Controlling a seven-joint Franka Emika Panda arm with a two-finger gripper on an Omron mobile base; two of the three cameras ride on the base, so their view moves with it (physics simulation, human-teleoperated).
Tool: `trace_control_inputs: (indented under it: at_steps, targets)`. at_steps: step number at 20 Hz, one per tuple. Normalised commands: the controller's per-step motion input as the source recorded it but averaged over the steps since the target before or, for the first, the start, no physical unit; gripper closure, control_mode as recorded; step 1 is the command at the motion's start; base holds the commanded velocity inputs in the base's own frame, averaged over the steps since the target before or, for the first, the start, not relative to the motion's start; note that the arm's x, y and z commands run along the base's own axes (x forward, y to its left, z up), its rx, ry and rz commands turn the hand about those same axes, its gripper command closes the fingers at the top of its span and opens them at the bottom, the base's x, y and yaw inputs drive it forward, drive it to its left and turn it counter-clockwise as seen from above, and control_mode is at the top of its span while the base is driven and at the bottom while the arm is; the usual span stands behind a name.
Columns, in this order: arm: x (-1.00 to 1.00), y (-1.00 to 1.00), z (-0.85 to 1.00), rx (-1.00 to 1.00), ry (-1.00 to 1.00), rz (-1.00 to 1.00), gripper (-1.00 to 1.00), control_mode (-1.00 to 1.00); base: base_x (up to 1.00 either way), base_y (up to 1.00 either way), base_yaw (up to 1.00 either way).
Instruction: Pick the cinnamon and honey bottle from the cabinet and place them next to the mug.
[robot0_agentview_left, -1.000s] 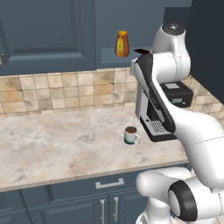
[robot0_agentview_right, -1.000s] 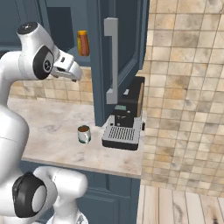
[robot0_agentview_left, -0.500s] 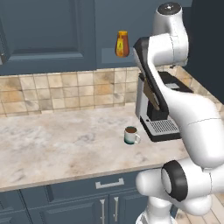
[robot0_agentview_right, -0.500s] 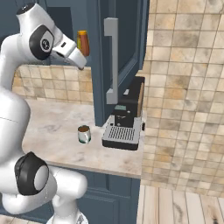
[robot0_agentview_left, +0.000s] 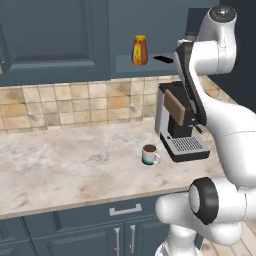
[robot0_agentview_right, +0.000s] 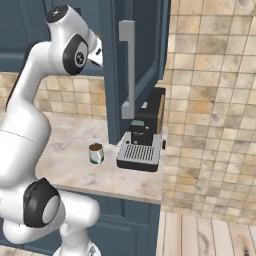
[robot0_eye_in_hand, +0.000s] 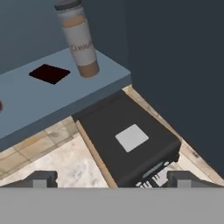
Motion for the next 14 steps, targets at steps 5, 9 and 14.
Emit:
trace_control_inputs:
  at_steps: [5,9,14]
  targets:
    - [0.5,-0.15,0.02,0.0,-0.08,0.01,-1.0,-1.0,0.0,0.0,0.0]
    - [0.5,-0.03,0.11,-0.01,0.01,0.01,-1.0,-1.0,0.0,0.0,0.0]
    - [0.39,0.01,0.29,-0.11,0.19,0.0,-1.0,-1.0,0.0,0.0,0.0]
